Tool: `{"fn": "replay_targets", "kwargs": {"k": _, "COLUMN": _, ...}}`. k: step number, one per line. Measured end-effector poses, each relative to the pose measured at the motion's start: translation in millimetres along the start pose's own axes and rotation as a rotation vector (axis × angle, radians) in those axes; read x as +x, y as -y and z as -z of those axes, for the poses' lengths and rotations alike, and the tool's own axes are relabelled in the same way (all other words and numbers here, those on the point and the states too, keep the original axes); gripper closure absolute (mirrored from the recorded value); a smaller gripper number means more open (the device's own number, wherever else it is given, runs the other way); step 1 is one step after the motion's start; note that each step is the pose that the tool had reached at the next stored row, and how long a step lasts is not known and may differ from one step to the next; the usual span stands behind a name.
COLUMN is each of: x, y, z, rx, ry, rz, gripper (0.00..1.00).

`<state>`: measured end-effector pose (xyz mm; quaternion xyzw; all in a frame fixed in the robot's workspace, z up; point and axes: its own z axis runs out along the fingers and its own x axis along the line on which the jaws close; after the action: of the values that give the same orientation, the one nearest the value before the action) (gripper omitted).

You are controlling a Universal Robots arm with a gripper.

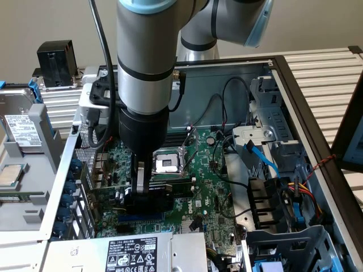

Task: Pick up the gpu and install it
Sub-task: 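Insert the gpu into the slot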

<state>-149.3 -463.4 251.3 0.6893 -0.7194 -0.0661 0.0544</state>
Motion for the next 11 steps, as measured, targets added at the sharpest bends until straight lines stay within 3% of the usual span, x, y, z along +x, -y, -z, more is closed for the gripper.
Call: {"fn": "replay_targets", "kwargs": {"k": 11, "x": -0.1, "y": 0.0, "z": 0.0, "rx": 0.0000, "ry": 0.0000, "rz": 0.000, "gripper": 0.73}}
